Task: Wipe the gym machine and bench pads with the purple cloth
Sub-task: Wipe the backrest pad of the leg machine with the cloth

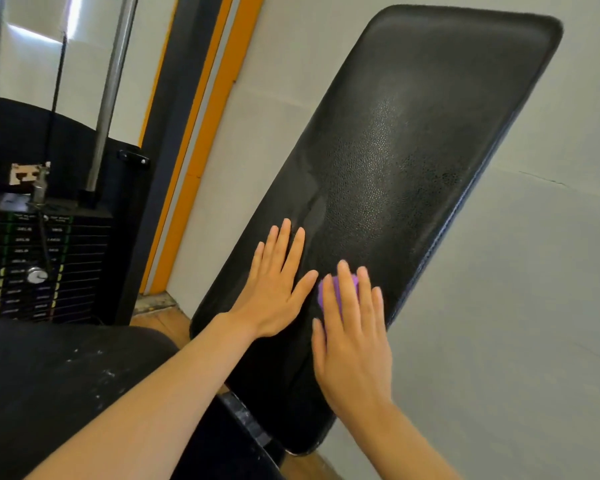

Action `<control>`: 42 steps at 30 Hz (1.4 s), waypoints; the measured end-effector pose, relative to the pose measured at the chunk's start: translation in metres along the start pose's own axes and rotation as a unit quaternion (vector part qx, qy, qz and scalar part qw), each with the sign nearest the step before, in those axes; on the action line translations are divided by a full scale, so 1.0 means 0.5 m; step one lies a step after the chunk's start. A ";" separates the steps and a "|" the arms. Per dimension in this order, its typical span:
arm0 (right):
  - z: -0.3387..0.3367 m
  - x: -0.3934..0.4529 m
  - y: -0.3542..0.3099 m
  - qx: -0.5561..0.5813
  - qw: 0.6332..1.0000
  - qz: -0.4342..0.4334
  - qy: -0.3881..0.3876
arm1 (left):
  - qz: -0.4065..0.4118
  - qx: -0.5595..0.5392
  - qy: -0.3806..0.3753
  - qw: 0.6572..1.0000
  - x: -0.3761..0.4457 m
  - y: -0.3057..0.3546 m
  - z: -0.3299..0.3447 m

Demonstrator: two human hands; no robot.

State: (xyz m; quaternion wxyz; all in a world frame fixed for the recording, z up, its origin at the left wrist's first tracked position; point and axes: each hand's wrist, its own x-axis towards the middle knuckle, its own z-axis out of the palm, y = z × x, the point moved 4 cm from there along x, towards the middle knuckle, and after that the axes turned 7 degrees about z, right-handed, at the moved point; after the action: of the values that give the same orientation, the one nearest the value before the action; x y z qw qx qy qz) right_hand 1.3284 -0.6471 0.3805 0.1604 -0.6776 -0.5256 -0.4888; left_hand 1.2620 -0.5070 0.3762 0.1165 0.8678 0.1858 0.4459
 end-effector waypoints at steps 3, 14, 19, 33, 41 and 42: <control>0.035 -0.102 -0.035 -0.039 0.992 -0.107 -0.053 | -0.012 0.027 -0.001 1.000 -0.003 0.002 0.002; -0.005 0.020 0.018 0.005 0.997 0.073 0.026 | 0.016 -0.003 -0.003 1.000 -0.021 -0.009 0.014; 0.038 -0.138 -0.049 0.007 0.999 -0.004 -0.039 | 0.018 0.002 -0.007 1.000 -0.018 -0.016 0.017; 0.018 -0.086 -0.019 0.016 0.996 0.087 0.005 | 0.001 0.017 0.000 1.000 -0.014 -0.011 0.016; 0.052 -0.175 -0.030 -0.085 0.978 -0.179 -0.066 | 0.003 0.005 -0.006 1.000 -0.019 -0.008 0.016; 0.041 -0.144 -0.015 -0.096 0.977 -0.180 -0.055 | 0.007 0.000 -0.006 1.000 -0.018 -0.009 0.018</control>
State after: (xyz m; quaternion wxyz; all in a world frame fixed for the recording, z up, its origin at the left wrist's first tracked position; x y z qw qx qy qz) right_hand 1.3341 -0.6690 0.3084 -0.0251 -0.6101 -0.5972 -0.5201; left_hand 1.2637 -0.5070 0.3627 0.1149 0.8715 0.1794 0.4418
